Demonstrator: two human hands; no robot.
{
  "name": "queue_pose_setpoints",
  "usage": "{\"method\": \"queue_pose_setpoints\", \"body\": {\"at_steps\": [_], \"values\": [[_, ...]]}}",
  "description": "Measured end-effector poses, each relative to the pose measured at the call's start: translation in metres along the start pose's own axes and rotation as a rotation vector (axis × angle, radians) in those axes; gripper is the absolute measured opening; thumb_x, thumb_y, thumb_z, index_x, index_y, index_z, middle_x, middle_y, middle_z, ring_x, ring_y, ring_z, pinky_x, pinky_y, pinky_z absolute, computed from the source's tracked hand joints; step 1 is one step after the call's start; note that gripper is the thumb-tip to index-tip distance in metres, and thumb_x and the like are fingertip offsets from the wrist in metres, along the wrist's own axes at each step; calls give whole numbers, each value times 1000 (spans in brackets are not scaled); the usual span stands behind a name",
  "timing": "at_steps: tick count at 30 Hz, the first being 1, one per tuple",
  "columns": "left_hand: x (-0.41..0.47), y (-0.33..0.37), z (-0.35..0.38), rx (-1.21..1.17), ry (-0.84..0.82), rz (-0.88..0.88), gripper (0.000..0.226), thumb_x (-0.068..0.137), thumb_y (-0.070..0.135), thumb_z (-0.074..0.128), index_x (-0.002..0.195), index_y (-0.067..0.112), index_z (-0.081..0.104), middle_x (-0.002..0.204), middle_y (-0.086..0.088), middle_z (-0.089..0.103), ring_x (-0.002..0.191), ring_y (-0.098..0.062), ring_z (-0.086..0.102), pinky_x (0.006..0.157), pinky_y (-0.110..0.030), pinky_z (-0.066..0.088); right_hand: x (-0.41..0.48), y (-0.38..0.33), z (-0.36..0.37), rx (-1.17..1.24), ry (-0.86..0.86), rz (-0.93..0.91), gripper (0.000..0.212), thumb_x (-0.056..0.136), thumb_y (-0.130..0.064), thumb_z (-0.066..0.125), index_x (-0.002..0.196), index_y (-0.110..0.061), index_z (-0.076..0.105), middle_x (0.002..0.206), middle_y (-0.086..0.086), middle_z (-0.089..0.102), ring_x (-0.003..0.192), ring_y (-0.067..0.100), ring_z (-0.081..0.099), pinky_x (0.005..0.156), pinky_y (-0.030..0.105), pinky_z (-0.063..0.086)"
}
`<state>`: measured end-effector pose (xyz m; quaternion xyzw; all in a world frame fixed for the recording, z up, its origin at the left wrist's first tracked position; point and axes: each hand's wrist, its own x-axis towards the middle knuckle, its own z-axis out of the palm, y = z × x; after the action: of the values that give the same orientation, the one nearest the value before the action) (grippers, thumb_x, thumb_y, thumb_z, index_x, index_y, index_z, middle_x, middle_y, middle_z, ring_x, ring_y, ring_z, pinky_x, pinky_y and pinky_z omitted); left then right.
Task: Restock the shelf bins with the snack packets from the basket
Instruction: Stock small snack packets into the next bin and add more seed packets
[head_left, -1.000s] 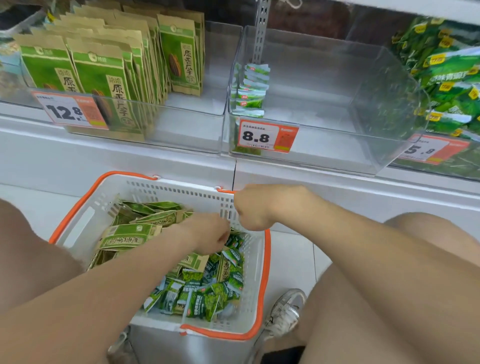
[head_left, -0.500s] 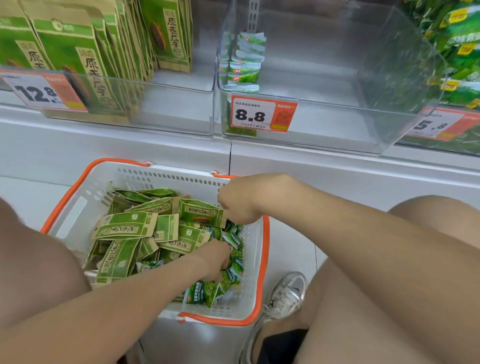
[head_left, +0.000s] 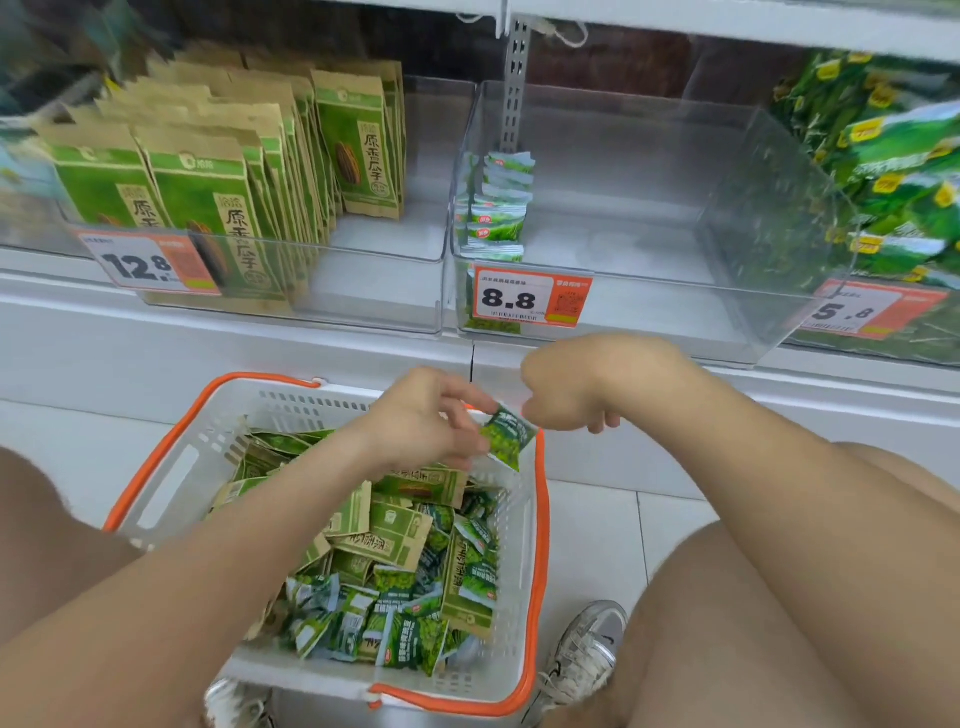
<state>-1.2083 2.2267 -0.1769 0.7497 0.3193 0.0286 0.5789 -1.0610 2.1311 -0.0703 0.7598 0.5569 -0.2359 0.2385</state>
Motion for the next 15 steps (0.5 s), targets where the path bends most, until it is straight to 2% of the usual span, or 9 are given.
{"method": "queue_pose_setpoints", "body": {"at_steps": [3, 5, 7, 10, 12, 15], "values": [[-15, 26, -6, -51, 48, 195, 33, 77, 2, 91, 105, 15, 79, 78, -10, 75, 78, -21, 76, 86, -35, 63, -11, 20, -9, 179, 0, 27, 39, 100, -43, 52, 98, -6, 62, 70, 5, 67, 67, 25, 77, 74, 37, 64], [-21, 36, -8, -86, 114, 265, 28, 76, 2, 91, 98, 13, 78, 79, -12, 76, 76, -19, 76, 80, -31, 62, -16, 32, -15, 327, 100, -37, 44, 96, -47, 61, 105, -4, 65, 80, 8, 74, 65, 20, 77, 69, 36, 64], [-25, 43, -10, -147, 194, 297, 29, 75, 0, 91, 97, 11, 76, 83, -10, 76, 78, -23, 78, 79, -32, 62, -23, 41, -20, 487, 246, -113, 43, 91, -42, 75, 103, -1, 66, 82, 10, 76, 64, 17, 77, 63, 39, 65], [-29, 57, -12, -272, 234, 319, 41, 77, 1, 90, 112, 13, 73, 99, -5, 73, 85, -33, 79, 81, -36, 63, -33, 46, -25, 633, 443, -198, 36, 82, -33, 88, 97, -10, 64, 76, 6, 77, 62, 17, 75, 63, 41, 64], [-29, 67, -12, -369, 257, 323, 36, 82, 1, 86, 114, 10, 73, 108, -8, 74, 87, -35, 79, 82, -37, 64, -33, 46, -26, 787, 490, -252, 31, 84, -25, 88, 99, -12, 63, 80, 9, 78, 67, 21, 77, 68, 42, 65], [-28, 80, -10, -467, 341, 336, 21, 85, 1, 82, 104, 4, 73, 100, -16, 74, 85, -34, 79, 78, -31, 64, -33, 48, -30, 1035, 509, -261, 40, 83, -24, 88, 113, -11, 65, 91, 21, 77, 76, 29, 78, 77, 45, 65]]}}
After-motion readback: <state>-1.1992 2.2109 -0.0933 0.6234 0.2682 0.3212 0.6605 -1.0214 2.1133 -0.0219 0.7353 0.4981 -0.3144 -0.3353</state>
